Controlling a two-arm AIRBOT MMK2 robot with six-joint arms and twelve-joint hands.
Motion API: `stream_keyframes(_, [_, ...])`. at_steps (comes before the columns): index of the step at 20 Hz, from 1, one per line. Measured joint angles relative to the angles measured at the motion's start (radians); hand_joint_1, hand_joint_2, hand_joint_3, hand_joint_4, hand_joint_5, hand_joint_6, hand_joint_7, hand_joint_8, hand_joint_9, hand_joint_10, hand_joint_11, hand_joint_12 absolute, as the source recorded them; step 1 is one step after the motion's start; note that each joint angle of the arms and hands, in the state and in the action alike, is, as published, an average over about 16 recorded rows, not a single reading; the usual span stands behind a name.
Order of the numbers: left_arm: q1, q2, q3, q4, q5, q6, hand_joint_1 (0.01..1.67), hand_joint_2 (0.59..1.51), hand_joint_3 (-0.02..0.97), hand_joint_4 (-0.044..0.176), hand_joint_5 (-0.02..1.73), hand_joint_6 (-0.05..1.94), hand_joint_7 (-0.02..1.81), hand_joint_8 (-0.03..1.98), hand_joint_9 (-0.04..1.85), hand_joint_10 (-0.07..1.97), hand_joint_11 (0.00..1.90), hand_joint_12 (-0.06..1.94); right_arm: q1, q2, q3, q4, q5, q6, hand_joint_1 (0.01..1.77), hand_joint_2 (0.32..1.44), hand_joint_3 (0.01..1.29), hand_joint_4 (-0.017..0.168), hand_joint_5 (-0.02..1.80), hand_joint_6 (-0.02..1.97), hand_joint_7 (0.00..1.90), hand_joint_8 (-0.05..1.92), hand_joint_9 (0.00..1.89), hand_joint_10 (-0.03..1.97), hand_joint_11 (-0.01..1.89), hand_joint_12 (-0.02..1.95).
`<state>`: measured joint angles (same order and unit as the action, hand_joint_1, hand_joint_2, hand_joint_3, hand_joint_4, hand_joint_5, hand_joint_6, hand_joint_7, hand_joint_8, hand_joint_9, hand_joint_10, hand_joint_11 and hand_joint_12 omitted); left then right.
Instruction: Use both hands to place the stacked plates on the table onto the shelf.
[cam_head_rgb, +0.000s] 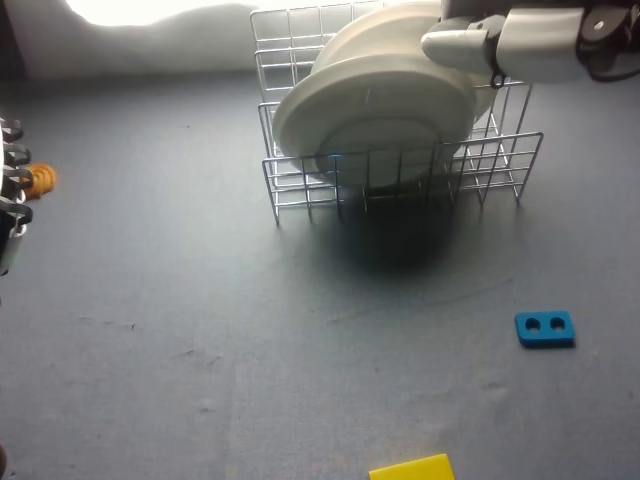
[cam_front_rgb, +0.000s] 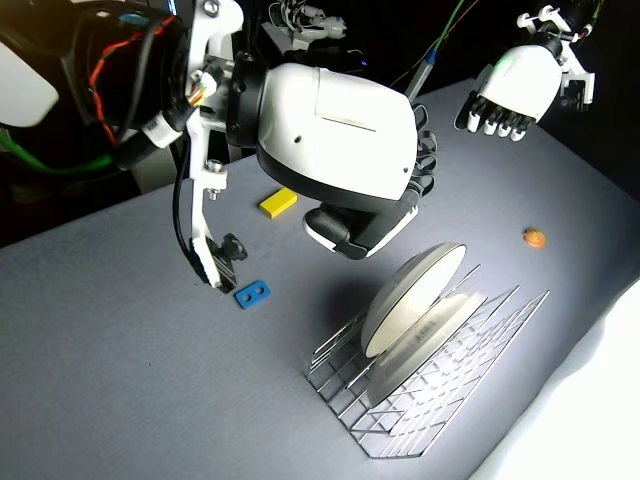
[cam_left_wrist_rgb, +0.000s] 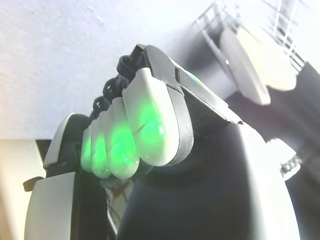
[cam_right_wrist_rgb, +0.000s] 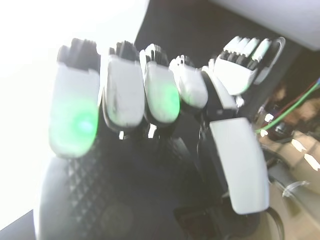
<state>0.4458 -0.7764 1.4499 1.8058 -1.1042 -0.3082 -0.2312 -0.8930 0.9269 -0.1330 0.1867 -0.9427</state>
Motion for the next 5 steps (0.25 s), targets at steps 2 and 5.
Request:
stream_keyframes(2, [0.0,-0.001,-0.002,-0.001,0.0,0.002,0.71,1.276,0.005,0.162,1.55,1.94,1.7,1.91,1.77,1.92,1.78,1.93,-0.01,-0.002,-0.002,0.031,0.014,-0.042,0.49,1.39,0.02,0.152,1.36,1.95,1.54,1.91,1.6,1.92,1.76,1.91])
stream_keyframes(5, [0.0,-0.003,-0.005,-0.002,-0.002,0.004,0.71,1.275,0.004,0.172,1.55,1.94,1.69,1.91,1.77,1.92,1.79,1.93,-0.021,-0.006,-0.004,0.081,0.022,-0.09,0.5,1.38,0.02,0.15,1.36,1.96,1.55,1.91,1.61,1.92,1.77,1.91])
